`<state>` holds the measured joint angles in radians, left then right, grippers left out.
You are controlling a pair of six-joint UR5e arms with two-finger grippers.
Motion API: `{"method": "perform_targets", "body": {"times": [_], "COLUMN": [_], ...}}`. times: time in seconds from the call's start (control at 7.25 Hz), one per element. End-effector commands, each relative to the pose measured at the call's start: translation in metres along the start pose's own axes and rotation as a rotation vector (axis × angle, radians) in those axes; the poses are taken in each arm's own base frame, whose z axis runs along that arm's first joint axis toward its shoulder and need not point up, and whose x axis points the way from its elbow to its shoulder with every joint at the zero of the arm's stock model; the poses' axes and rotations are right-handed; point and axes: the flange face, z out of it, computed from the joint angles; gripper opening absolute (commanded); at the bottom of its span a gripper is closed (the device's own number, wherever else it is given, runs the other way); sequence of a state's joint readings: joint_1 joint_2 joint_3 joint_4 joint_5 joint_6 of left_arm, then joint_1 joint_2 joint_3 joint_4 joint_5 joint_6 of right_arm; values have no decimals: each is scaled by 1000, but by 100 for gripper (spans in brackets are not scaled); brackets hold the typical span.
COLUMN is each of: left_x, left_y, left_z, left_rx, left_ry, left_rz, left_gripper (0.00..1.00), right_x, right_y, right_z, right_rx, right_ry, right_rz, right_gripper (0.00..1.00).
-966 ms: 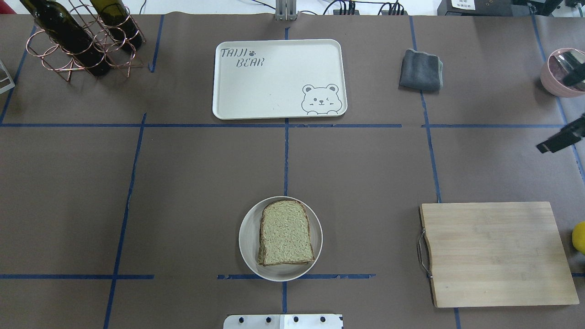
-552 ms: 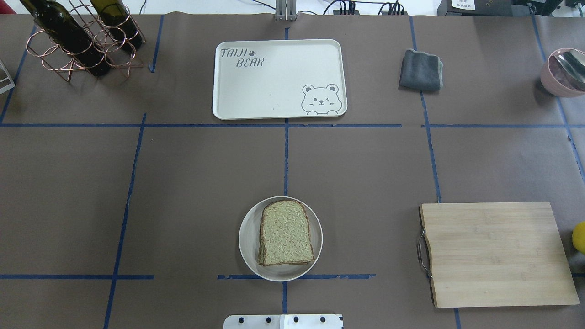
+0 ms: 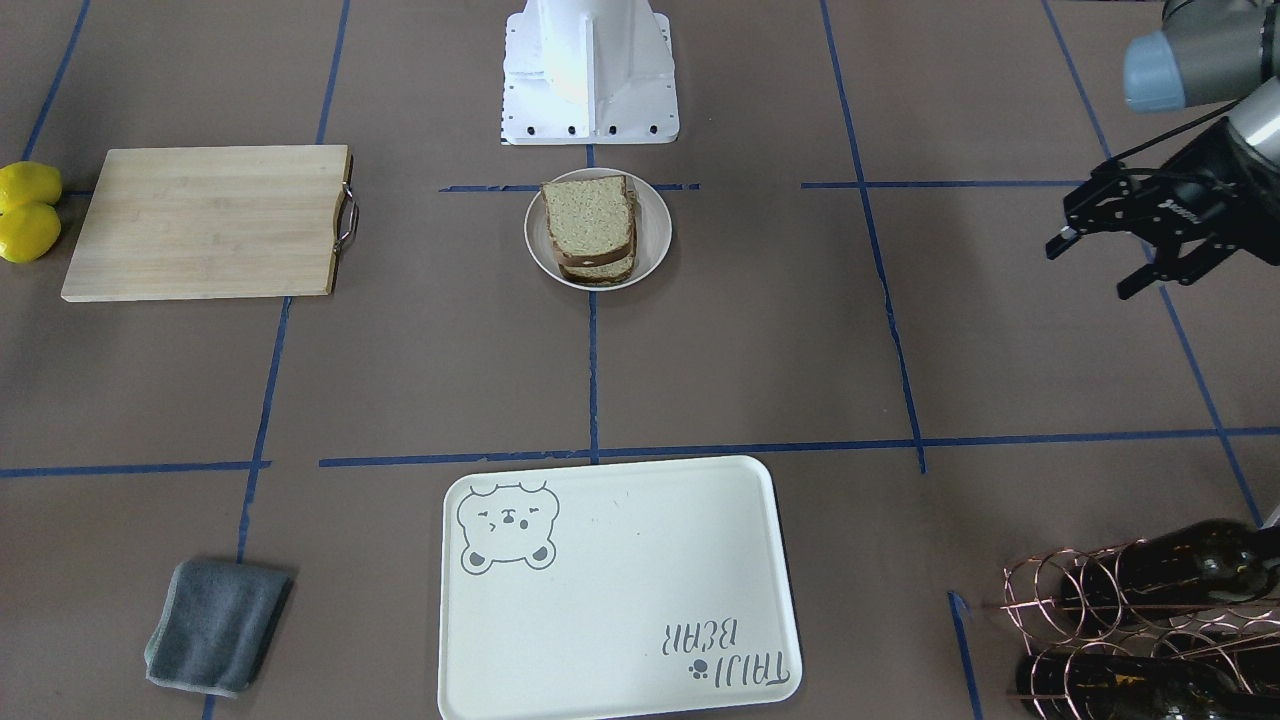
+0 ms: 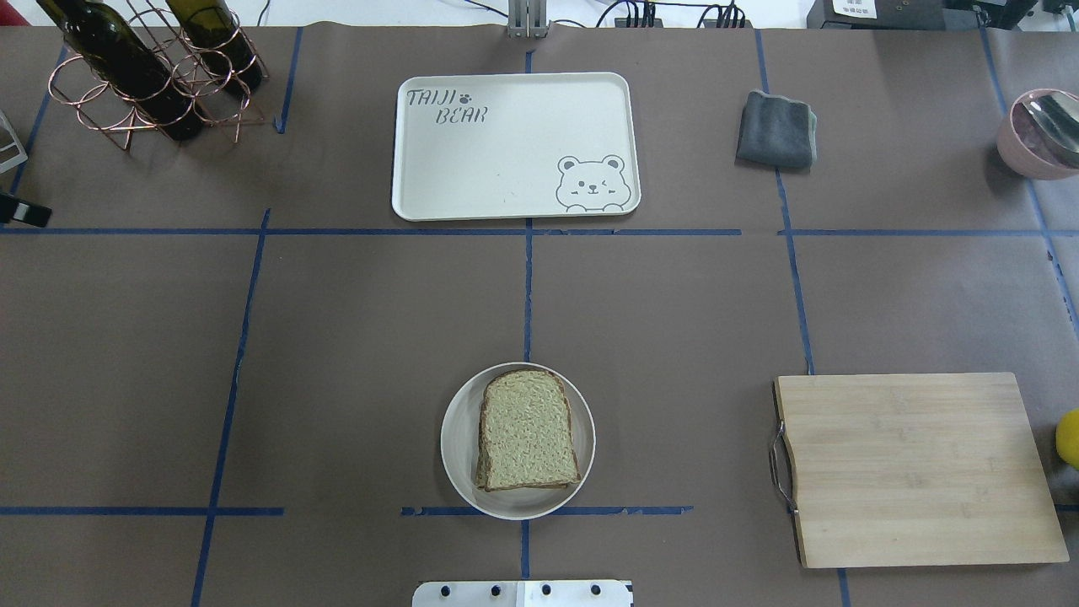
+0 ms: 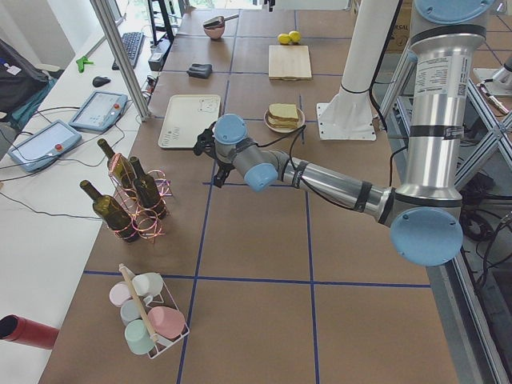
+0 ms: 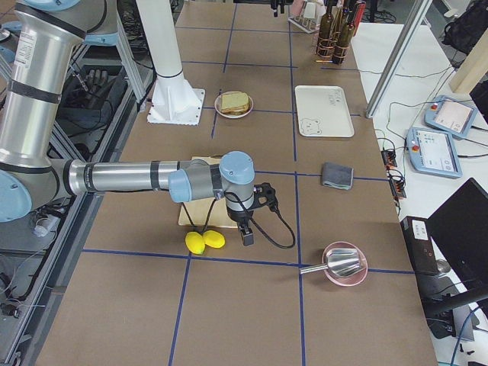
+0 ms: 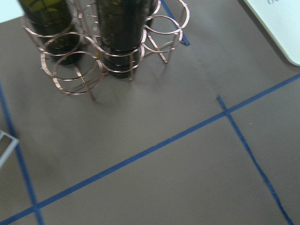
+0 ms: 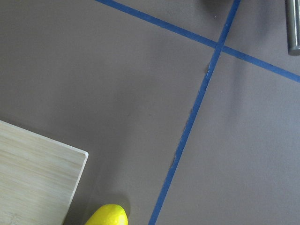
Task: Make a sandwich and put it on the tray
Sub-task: 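Move the left gripper toward the rim of the white plate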
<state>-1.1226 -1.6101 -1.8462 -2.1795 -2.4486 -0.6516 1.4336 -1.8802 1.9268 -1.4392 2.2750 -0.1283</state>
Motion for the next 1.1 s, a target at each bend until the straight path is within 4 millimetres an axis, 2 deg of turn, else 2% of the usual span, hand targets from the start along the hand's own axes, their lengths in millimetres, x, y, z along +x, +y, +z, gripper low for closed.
{"method": "perform_targets", "body": {"times": [0.0, 0.14, 0.28, 0.55, 0.69, 0.83, 0.97], "left_x": [107, 151, 187, 255, 263, 268, 274], "left_y": [6, 16, 34, 79, 94, 99, 97], "left_z": [67, 103, 133, 188, 202, 209, 222], "left_rx": [-19, -20, -34, -13, -33, -50, -57], "left_ry": [53, 56, 60, 56, 50, 50, 48], "left_rz": [-206, -280, -305, -359, -361, -361, -367], "left_gripper": [100, 100, 100, 100, 86, 67, 60], "right_x": [1, -4, -5, -5, -5, -5, -5], "right_y": [1, 3, 6, 7, 7, 7, 7], "right_z": [1, 1, 2, 1, 1, 1, 1], "right_rx": [-2, -1, -1, 1, 1, 2, 1], "right_ry": [-2, -49, -72, -73, -74, -74, -74], "right_rz": [19, 62, 84, 85, 85, 84, 85], "right_gripper": [100, 100, 100, 100, 100, 100, 100]}}
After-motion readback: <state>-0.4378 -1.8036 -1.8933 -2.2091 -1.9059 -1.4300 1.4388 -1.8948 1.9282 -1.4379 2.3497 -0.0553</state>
